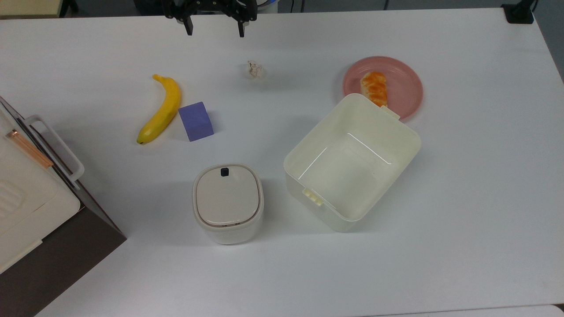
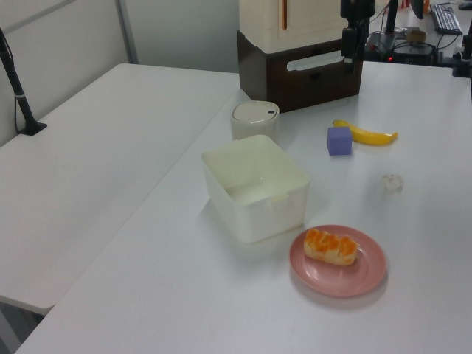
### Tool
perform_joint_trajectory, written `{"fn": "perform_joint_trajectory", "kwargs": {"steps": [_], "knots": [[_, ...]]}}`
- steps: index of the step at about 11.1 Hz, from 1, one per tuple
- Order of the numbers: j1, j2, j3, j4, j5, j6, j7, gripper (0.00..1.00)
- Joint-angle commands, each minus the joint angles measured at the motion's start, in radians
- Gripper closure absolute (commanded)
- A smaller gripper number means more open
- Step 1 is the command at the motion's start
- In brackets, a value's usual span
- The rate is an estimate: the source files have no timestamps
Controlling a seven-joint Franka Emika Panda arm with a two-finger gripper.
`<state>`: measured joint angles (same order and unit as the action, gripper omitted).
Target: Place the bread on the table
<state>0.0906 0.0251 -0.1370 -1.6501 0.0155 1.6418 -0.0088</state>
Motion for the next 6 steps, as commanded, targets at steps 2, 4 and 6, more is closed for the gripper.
{"fn": "perform_joint_trajectory", "kwargs": {"steps": [2, 4, 6], "knots": [[-0.003, -0.016, 0.019, -0.005, 0.017, -0.019, -0.013, 0.00], [-0.006, -0.014, 0.016, -0.007, 0.012, -0.019, -0.014, 0.00], [-0.003, -0.016, 0.011, -0.004, 0.014, -0.019, -0.014, 0.00]]}}
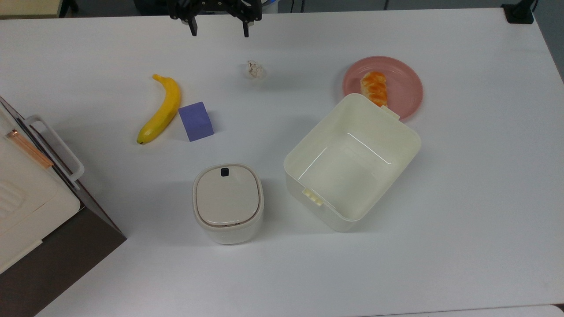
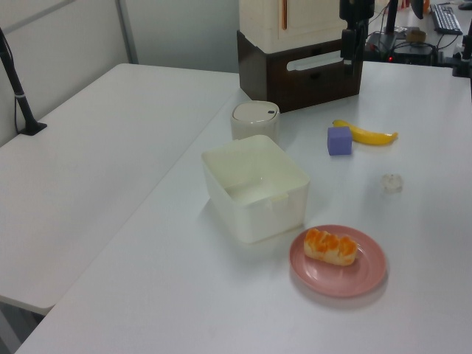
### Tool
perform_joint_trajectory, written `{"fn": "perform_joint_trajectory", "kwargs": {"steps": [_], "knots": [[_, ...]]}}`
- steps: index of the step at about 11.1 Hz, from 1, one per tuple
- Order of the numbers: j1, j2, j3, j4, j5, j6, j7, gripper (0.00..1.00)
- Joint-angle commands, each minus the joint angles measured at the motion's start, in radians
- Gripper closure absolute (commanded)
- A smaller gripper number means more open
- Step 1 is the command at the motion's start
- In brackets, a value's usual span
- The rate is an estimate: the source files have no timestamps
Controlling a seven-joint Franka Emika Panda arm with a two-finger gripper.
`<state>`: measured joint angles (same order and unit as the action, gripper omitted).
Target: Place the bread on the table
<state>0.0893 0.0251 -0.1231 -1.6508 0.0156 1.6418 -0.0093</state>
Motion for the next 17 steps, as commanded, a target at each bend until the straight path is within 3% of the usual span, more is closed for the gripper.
{"fn": "perform_joint_trajectory", "kwargs": {"steps": [1, 14, 17], "knots": [[-0.003, -0.014, -0.003, -0.006, 0.014, -0.019, -0.012, 0.00], [0.018, 0.024, 0.003, -0.043, 0.012, 0.133, 0.051, 0.03], [0.102, 0.024, 0.013, -0.050, 0.015, 0.081, 0.087, 0.03]]}}
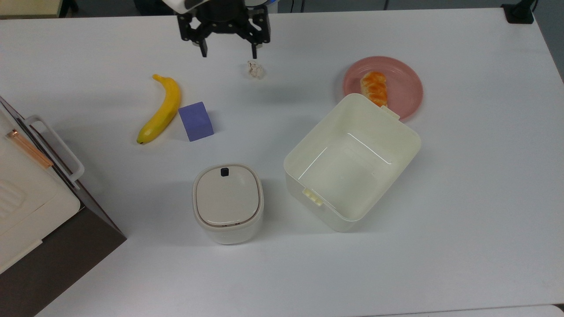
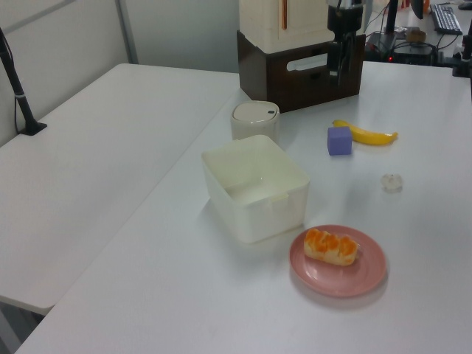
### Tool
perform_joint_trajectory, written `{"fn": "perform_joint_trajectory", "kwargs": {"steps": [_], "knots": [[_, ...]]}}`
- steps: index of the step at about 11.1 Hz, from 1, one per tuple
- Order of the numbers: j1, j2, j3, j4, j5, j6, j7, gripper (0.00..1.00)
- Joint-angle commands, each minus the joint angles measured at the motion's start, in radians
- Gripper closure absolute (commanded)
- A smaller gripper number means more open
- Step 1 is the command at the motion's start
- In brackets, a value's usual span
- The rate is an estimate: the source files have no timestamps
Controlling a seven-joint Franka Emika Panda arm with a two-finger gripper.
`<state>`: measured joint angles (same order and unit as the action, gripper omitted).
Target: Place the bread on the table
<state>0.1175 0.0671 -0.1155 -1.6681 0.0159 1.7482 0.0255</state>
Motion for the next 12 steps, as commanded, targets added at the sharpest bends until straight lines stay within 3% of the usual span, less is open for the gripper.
{"fn": "perform_joint_trajectory", "kwargs": {"steps": [1, 5, 7, 12], "knots": [[0.129, -0.018, 0.014, -0.038, 0.015, -0.039, 0.083, 0.03], [0.322, 0.006, 0.057, -0.136, 0.015, 0.103, 0.284, 0.03], [0.341, 0.069, 0.104, -0.154, 0.015, 0.183, 0.347, 0.03], [0.416, 0.204, 0.126, -0.151, -0.010, 0.293, 0.404, 0.03]]}}
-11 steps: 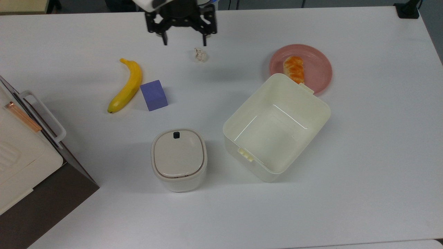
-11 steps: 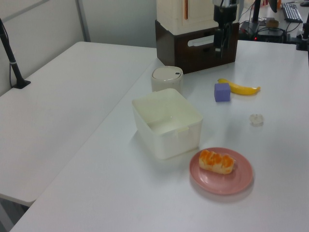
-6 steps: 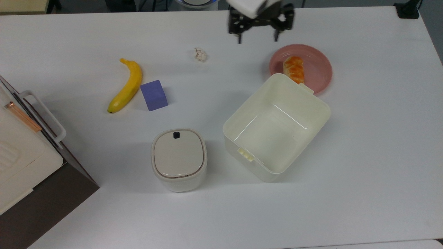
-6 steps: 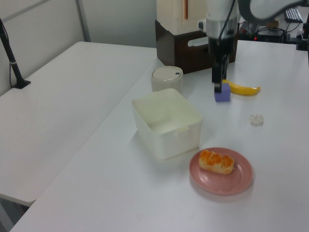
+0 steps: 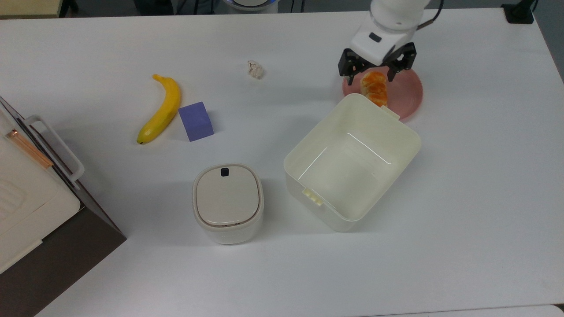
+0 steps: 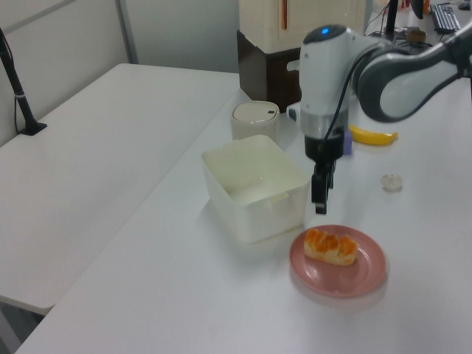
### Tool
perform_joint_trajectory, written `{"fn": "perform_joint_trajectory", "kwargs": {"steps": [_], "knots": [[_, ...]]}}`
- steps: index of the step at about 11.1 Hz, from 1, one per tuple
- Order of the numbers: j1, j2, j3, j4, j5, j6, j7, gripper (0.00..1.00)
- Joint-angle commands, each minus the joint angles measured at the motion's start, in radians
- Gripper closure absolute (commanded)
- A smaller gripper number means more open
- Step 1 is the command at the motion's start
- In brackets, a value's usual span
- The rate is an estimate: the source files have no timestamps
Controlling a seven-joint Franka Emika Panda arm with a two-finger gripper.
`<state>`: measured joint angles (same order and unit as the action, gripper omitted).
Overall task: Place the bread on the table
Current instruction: 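Move the gripper over the pink plate and grasp the bread roll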
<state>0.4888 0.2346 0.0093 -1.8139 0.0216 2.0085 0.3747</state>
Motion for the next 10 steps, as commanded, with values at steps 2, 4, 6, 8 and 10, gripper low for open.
{"fn": "perform_joint_trajectory", "kwargs": {"steps": [2, 4, 6, 8, 10], "knots": [[0.050, 0.077, 0.038, -0.007, -0.043, 0.068, 0.105, 0.03], [0.050, 0.123, 0.058, -0.007, -0.078, 0.099, 0.154, 0.07], [0.047, 0.161, 0.080, -0.007, -0.129, 0.116, 0.173, 0.38], [0.045, 0.151, 0.080, -0.007, -0.135, 0.101, 0.167, 1.00], [0.036, 0.085, 0.080, -0.001, -0.134, -0.020, 0.100, 1.00]]}}
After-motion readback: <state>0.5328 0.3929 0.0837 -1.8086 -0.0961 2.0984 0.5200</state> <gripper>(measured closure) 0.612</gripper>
